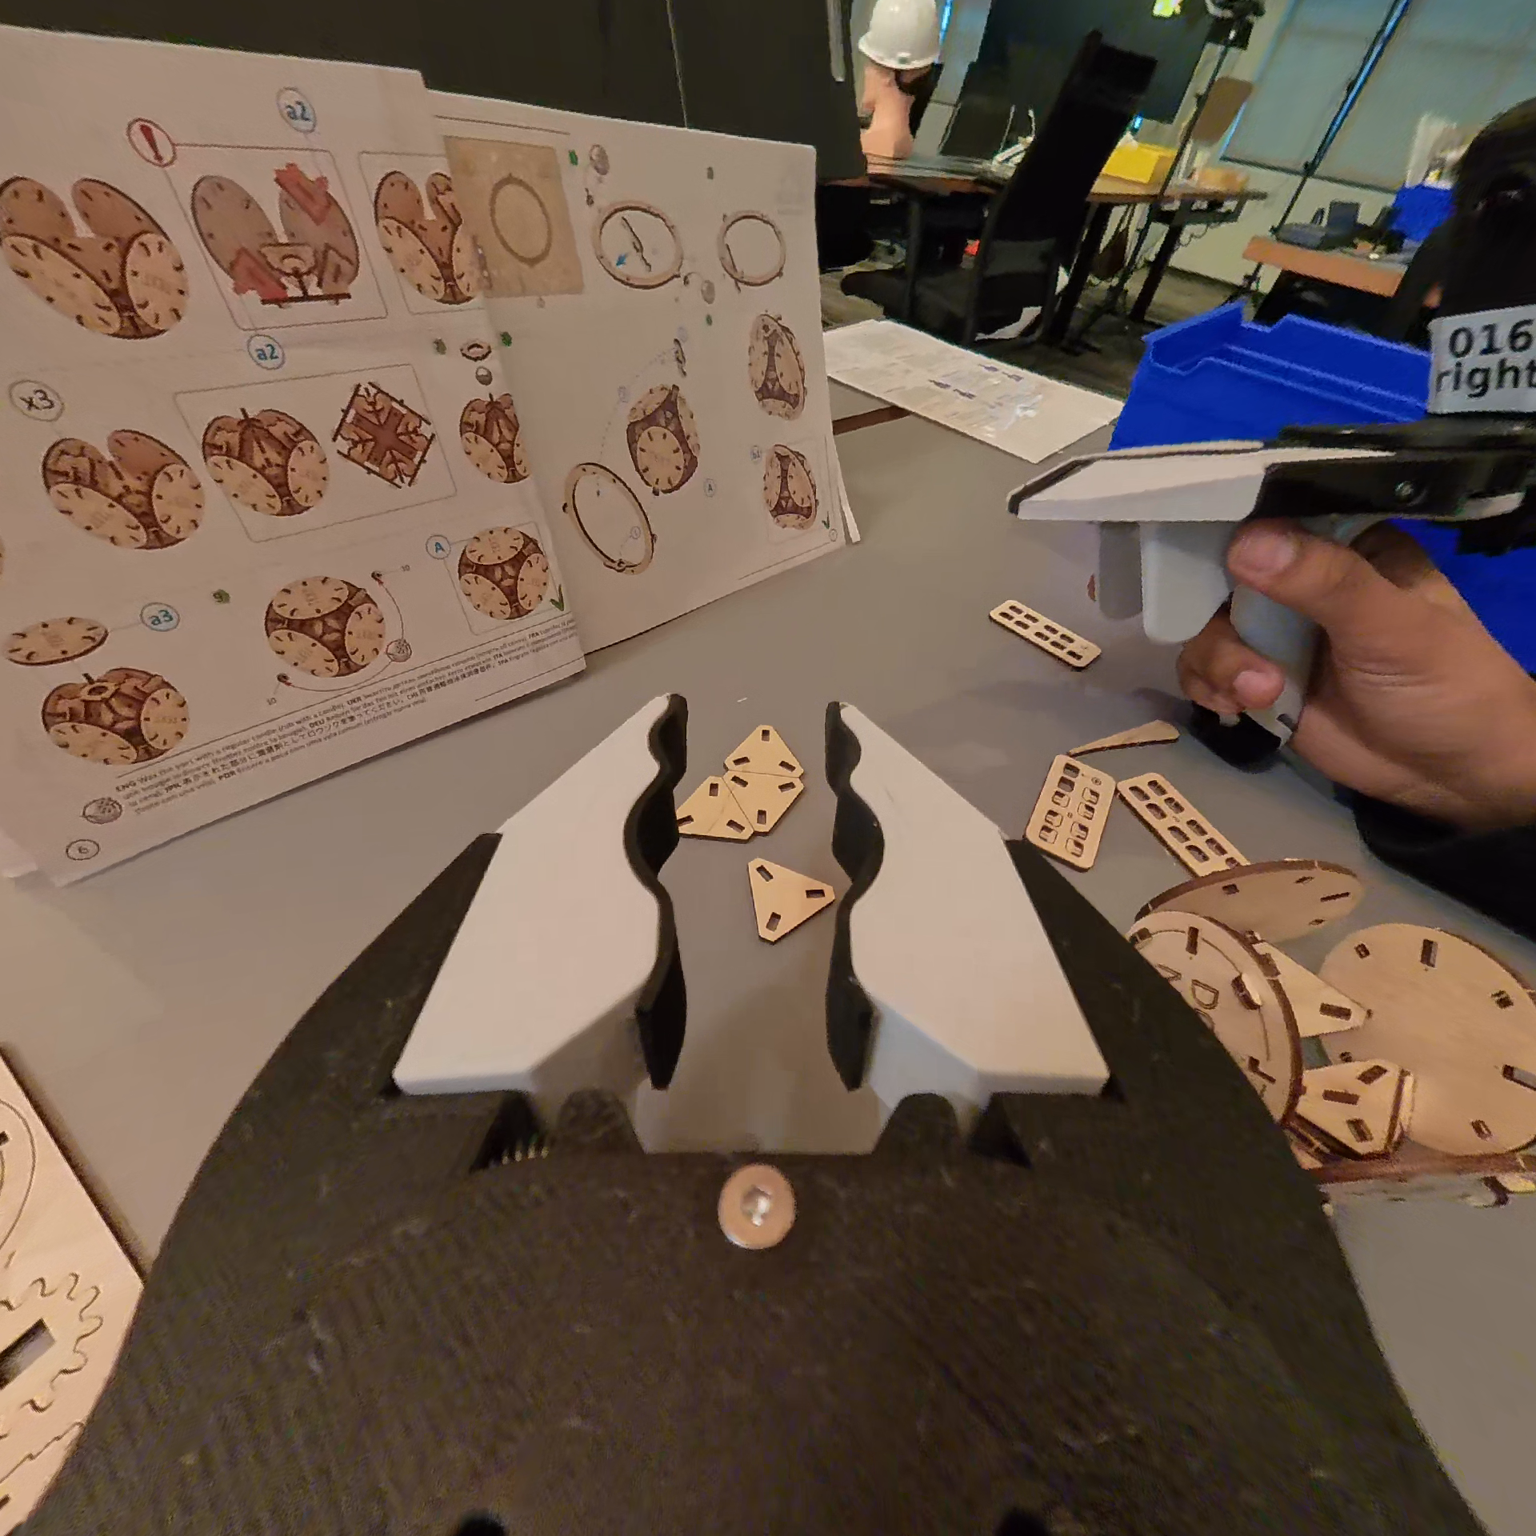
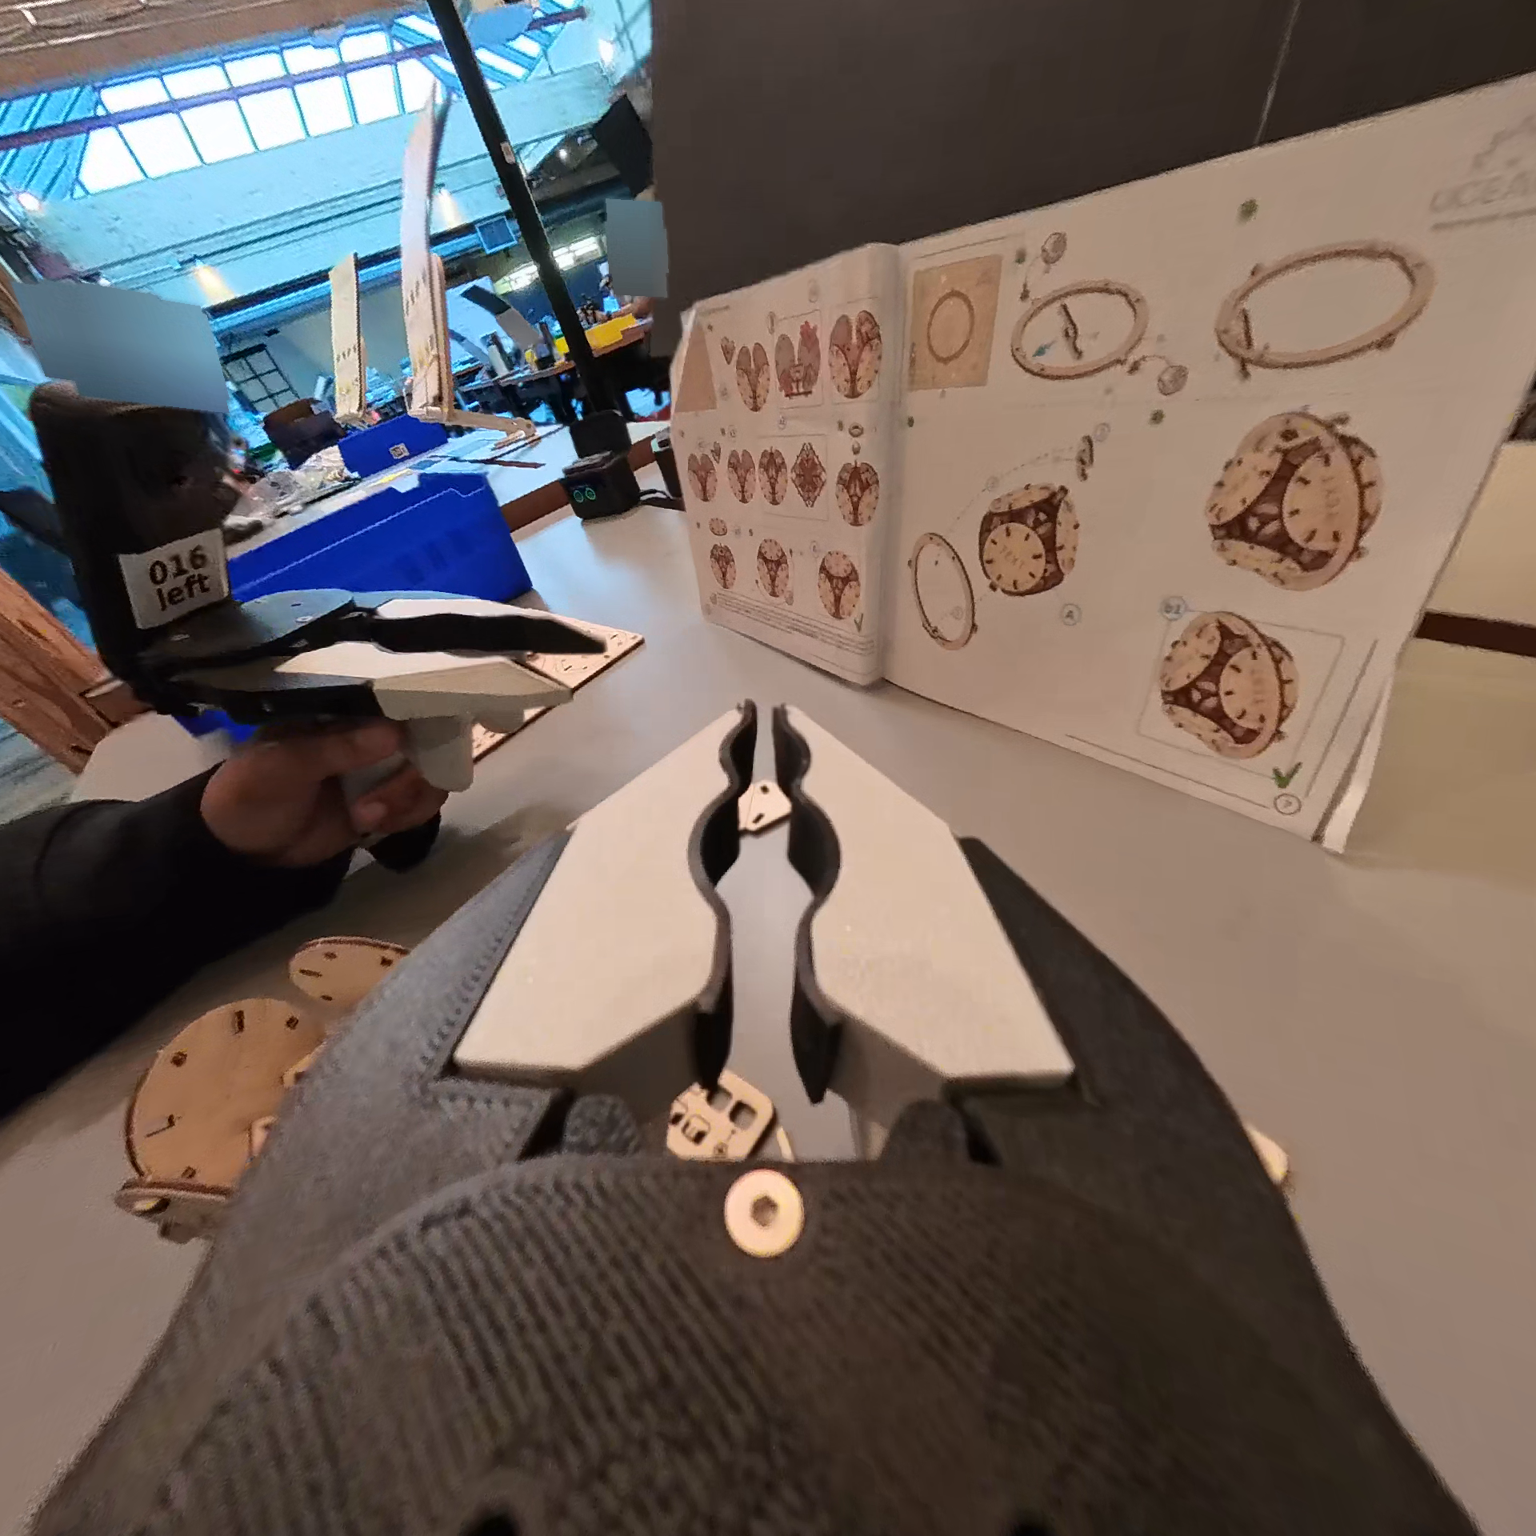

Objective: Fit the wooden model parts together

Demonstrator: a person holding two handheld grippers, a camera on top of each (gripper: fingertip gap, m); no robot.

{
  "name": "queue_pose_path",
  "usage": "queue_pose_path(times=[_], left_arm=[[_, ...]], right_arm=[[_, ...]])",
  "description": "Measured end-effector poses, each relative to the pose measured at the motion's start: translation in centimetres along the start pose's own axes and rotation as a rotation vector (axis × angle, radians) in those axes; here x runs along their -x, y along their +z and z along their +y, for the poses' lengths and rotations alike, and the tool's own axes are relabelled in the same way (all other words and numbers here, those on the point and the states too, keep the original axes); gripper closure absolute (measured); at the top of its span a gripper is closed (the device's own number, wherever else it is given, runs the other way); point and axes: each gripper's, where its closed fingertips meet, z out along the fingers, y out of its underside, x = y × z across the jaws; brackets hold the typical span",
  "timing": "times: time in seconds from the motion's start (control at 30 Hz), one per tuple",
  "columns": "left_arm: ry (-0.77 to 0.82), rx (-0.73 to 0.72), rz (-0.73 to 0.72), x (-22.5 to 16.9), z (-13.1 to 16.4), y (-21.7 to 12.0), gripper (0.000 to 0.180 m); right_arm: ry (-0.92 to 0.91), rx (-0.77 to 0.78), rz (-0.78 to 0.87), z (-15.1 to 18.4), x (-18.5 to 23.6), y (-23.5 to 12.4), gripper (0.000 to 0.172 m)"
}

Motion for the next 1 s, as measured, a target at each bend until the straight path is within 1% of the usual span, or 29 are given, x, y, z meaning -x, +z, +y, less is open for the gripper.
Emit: queue_pose_path(times=[0.1,0.2,0.4,0.53,0.63,0.83,1.0], left_arm=[[0.010,0.009,-0.002,-0.1,0.1,0.1,0.149],[-0.008,0.015,0.003,0.1,0.2,0.2,0.149],[-0.045,0.037,0.013,0.3,0.5,0.4,0.147],[-0.034,0.026,0.000,0.4,0.3,0.3,0.146],[-0.016,0.039,-0.001,0.2,0.5,0.4,0.146],[0.038,0.066,-0.004,-0.4,0.8,0.6,0.146],[0.161,0.125,-0.020,-1.6,1.7,1.1,0.146]], right_arm=[[-0.082,-0.014,0.022,-0.5,0.5,-0.1,0.172],[-0.132,0.009,0.039,-0.3,0.7,0.1,0.172],[-0.103,0.043,-0.004,0.6,1.4,0.8,0.169],[-0.141,0.057,0.020,0.7,1.2,0.7,0.169],[-0.157,0.062,0.039,0.7,0.8,0.5,0.169],[-0.129,0.053,0.032,0.5,0.7,0.4,0.168],[-0.123,0.044,0.027,0.3,0.8,0.4,0.168]])
